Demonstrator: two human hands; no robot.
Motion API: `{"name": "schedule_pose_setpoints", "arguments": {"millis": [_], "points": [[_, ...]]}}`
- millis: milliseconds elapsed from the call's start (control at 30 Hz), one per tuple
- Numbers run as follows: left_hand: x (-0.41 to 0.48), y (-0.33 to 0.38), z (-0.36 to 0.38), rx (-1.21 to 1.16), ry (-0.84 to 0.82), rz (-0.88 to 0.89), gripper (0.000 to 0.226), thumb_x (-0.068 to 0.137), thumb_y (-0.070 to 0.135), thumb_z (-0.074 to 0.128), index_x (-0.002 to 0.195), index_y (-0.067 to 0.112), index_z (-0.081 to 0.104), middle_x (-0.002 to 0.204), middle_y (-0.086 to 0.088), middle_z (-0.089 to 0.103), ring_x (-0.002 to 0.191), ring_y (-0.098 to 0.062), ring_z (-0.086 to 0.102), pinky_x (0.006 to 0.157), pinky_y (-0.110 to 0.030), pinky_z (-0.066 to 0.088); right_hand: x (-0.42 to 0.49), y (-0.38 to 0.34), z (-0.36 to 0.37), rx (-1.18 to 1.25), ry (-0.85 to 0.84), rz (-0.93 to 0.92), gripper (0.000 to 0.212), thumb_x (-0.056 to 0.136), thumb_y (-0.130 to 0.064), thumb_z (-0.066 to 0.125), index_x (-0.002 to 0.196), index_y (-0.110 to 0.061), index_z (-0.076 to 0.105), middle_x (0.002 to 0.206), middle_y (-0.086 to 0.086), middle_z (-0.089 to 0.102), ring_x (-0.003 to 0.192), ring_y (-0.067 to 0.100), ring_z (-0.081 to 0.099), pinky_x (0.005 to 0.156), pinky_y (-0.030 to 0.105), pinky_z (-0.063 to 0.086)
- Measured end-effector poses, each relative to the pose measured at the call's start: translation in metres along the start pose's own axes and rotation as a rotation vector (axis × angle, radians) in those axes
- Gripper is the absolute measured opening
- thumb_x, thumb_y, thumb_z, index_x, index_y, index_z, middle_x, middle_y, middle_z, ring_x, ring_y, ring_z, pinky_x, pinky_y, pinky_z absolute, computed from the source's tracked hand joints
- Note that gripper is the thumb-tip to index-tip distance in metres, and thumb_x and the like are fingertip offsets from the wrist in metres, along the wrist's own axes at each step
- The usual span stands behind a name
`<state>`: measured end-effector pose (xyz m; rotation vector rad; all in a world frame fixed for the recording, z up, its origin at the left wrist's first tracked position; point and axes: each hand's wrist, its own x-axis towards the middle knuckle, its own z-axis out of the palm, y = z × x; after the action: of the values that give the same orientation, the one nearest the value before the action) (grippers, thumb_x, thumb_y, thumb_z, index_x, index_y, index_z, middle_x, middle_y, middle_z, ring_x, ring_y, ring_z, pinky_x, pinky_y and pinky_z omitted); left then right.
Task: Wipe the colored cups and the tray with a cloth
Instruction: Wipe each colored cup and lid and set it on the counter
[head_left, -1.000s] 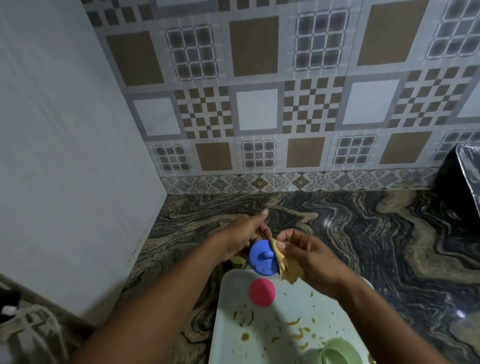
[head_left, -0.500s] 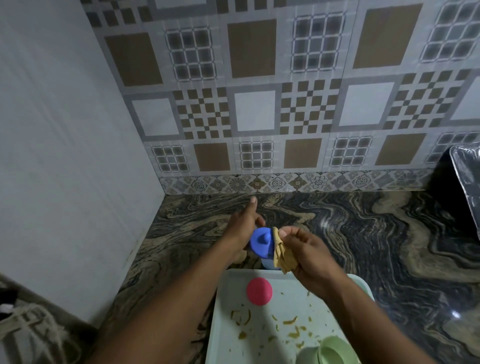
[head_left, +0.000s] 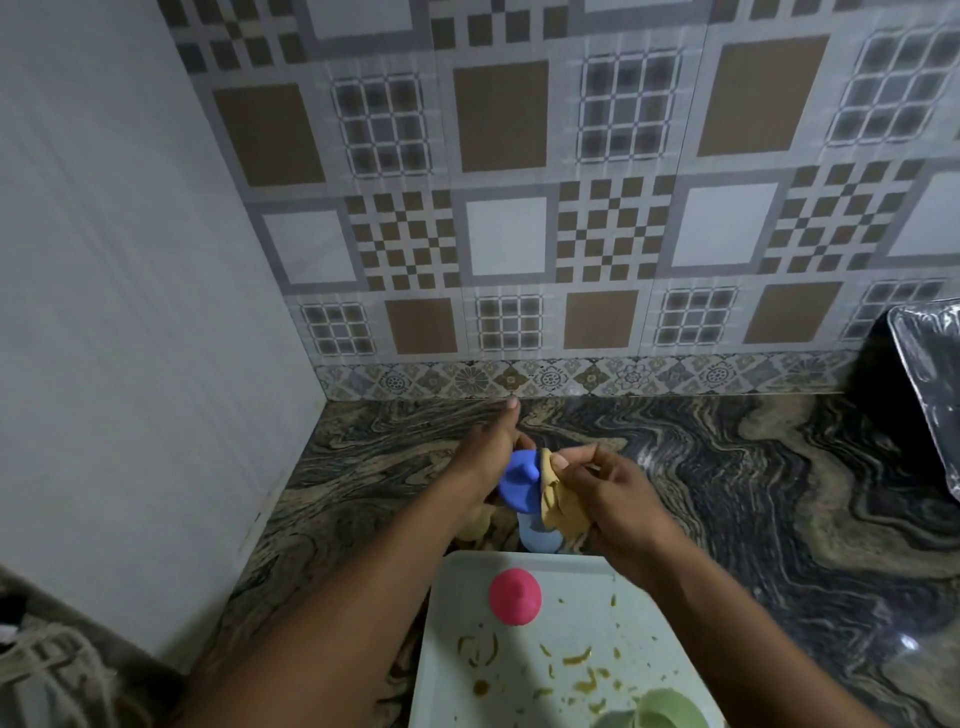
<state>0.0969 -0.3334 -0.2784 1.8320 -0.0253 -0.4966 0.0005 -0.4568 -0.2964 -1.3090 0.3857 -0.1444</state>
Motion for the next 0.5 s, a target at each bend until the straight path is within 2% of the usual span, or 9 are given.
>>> {"name": "schedule_pose_setpoints", "arguments": {"millis": [33, 100, 167, 200, 267, 333, 400, 433, 500], "points": [[-0.002, 0.005, 0.002, 0.031, 0.077, 0.078, 0.061, 0.101, 0.060, 0.038, 0.066, 0.016, 0.062, 0.068, -0.006, 0.062, 0.067, -0.024, 0.056, 0.067, -0.033, 0.044, -0.001, -0.003, 0.001, 0.002, -0.010, -0.015, 0.013, 0.096, -0.012, 0.062, 0.095, 0.001, 0.064, 0.083, 0.027, 0.069, 0.074, 0.039, 0.064, 0.077, 0.065, 0.053], [-0.012, 0.014, 0.014, -0.026, 0.354, 0.233, 0.051, 0.107, 0.044, 0.036, 0.072, 0.013, 0.057, 0.067, -0.004, 0.054, 0.061, -0.019, 0.049, 0.057, -0.029, 0.034, -0.007, 0.001, 0.017, 0.074, 0.086, -0.068, 0.013, 0.097, -0.014, 0.063, 0.098, -0.001, 0.064, 0.083, 0.025, 0.069, 0.072, 0.037, 0.064, 0.073, 0.063, 0.054], [-0.017, 0.016, 0.027, -0.216, 0.587, 0.280, 0.046, 0.109, 0.036, 0.035, 0.078, 0.010, 0.057, 0.072, -0.004, 0.054, 0.064, -0.021, 0.049, 0.056, -0.030, 0.031, -0.014, 0.015, 0.034, 0.159, 0.259, -0.105, 0.014, 0.097, -0.016, 0.062, 0.103, -0.004, 0.064, 0.091, 0.024, 0.070, 0.077, 0.031, 0.064, 0.072, 0.050, 0.055], [-0.015, 0.013, 0.029, -0.288, 0.627, 0.248, 0.046, 0.108, 0.036, 0.036, 0.075, 0.010, 0.055, 0.070, -0.005, 0.054, 0.064, -0.023, 0.048, 0.056, -0.032, 0.030, -0.016, 0.020, 0.038, 0.181, 0.318, -0.109, 0.013, 0.097, -0.016, 0.062, 0.104, -0.005, 0.063, 0.094, 0.024, 0.071, 0.079, 0.029, 0.064, 0.073, 0.045, 0.054], [-0.009, 0.003, 0.024, -0.282, 0.482, 0.099, 0.052, 0.106, 0.046, 0.040, 0.067, 0.013, 0.052, 0.065, -0.006, 0.052, 0.062, -0.024, 0.047, 0.056, -0.032, 0.031, -0.017, 0.020, 0.034, 0.185, 0.287, -0.091, 0.012, 0.096, -0.015, 0.064, 0.101, -0.004, 0.063, 0.096, 0.029, 0.070, 0.080, 0.031, 0.064, 0.077, 0.048, 0.055], [-0.001, -0.004, 0.010, -0.241, 0.161, -0.057, 0.062, 0.099, 0.064, 0.041, 0.064, 0.016, 0.057, 0.066, -0.006, 0.055, 0.061, -0.023, 0.049, 0.058, -0.031, 0.036, -0.012, 0.007, 0.014, 0.090, 0.123, -0.057, 0.012, 0.095, -0.015, 0.065, 0.098, -0.003, 0.063, 0.090, 0.031, 0.070, 0.076, 0.035, 0.065, 0.077, 0.057, 0.057], [0.001, -0.001, 0.001, -0.126, -0.017, -0.043, 0.065, 0.096, 0.069, 0.039, 0.068, 0.016, 0.062, 0.068, -0.007, 0.059, 0.061, -0.022, 0.052, 0.060, -0.031, 0.040, -0.009, -0.008, -0.002, -0.014, -0.014, -0.016, 0.013, 0.096, -0.012, 0.061, 0.097, 0.000, 0.062, 0.078, 0.023, 0.069, 0.066, 0.033, 0.065, 0.059, 0.045, 0.060], [-0.001, 0.004, 0.002, -0.054, 0.017, 0.027, 0.062, 0.098, 0.065, 0.039, 0.072, 0.015, 0.063, 0.070, -0.007, 0.061, 0.062, -0.021, 0.054, 0.061, -0.031, 0.042, -0.010, -0.011, -0.003, -0.022, -0.038, -0.016, 0.012, 0.097, -0.011, 0.060, 0.097, 0.001, 0.062, 0.077, 0.022, 0.069, 0.064, 0.033, 0.064, 0.056, 0.041, 0.058], [-0.010, 0.011, 0.013, -0.041, 0.272, 0.199, 0.054, 0.105, 0.051, 0.038, 0.085, 0.010, 0.067, 0.071, -0.008, 0.059, 0.062, -0.022, 0.054, 0.059, -0.030, 0.039, -0.014, -0.008, 0.011, 0.031, 0.053, -0.077, 0.009, 0.096, -0.013, 0.062, 0.095, -0.004, 0.064, 0.083, 0.023, 0.070, 0.071, 0.034, 0.065, 0.065, 0.047, 0.057]]}}
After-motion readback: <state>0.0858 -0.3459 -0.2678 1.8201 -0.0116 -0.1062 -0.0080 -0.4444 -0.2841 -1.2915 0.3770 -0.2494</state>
